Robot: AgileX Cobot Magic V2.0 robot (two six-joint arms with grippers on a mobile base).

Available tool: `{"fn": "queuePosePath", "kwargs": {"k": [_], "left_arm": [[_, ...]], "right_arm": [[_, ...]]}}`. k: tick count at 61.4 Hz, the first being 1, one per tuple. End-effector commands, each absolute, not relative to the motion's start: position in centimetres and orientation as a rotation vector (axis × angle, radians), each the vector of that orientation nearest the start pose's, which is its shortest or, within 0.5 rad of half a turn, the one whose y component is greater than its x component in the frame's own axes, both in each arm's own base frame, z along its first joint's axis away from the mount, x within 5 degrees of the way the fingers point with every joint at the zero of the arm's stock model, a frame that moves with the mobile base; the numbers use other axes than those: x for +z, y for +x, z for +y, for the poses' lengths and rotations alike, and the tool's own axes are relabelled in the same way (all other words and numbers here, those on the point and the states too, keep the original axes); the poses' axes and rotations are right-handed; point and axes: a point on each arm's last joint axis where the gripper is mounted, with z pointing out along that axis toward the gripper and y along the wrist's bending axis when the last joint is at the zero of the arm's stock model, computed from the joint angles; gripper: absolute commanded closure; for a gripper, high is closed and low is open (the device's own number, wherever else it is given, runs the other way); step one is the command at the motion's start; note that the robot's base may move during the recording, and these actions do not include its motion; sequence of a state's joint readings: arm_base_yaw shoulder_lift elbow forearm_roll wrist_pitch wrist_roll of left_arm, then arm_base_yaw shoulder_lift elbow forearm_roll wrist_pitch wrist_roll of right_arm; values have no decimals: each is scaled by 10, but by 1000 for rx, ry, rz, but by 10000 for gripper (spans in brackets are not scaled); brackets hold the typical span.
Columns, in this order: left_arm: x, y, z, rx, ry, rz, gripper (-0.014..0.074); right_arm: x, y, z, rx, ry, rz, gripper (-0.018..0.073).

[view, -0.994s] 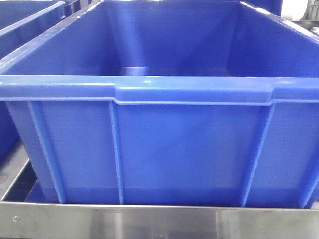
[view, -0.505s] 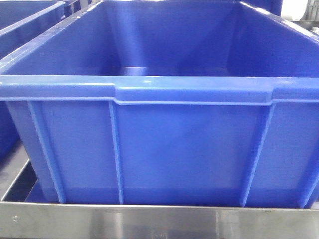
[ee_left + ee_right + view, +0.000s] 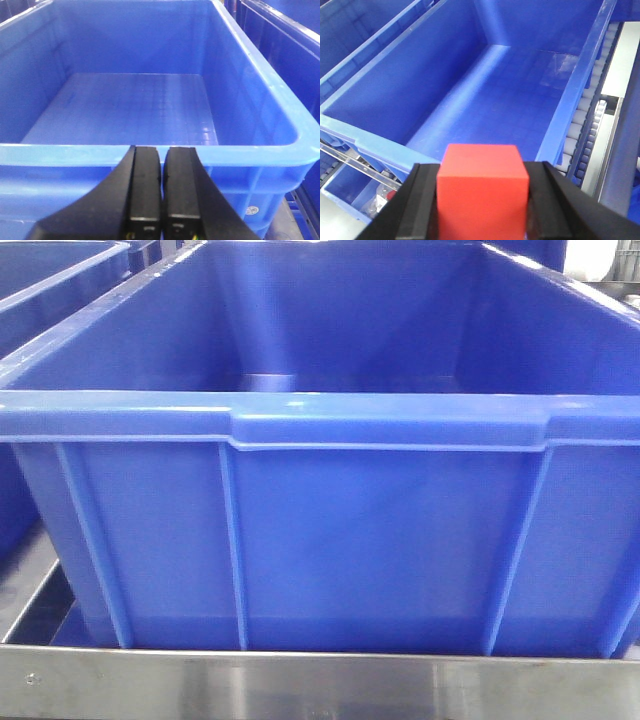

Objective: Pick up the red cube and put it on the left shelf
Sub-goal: 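Move the right gripper with the red cube over the blue crate, then lower the red cube into the blue crate and open the right gripper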

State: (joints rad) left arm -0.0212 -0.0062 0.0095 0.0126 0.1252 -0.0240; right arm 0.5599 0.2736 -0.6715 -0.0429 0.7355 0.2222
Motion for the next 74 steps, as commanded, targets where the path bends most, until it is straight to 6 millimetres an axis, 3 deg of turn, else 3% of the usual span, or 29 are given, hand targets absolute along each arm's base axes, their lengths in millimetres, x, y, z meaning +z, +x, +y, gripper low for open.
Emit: {"fn": "queuePosePath", "kwargs": {"k": [1, 12, 19, 28, 43, 56, 74], "left_arm": [[200, 56, -1, -32, 3, 1534, 495], [200, 56, -1, -32, 3, 1534, 495], [200, 56, -1, -32, 3, 1534, 495], [200, 56, -1, -32, 3, 1534, 495], [200, 56, -1, -32, 3, 1534, 495], [200, 56, -1, -32, 3, 1534, 495], [200, 56, -1, -32, 3, 1534, 495]], "right_arm": [[378, 36, 20, 527, -308, 1724, 354], [414, 50, 30, 450, -418, 1777, 354], [421, 71, 46, 404, -531, 1896, 354], [418, 104, 69, 382, -601, 2030, 354], [417, 156, 102, 371, -613, 2078, 354], [410, 202, 149, 386, -705, 2113, 354], [383, 265, 203, 361, -763, 2202, 354]]}}
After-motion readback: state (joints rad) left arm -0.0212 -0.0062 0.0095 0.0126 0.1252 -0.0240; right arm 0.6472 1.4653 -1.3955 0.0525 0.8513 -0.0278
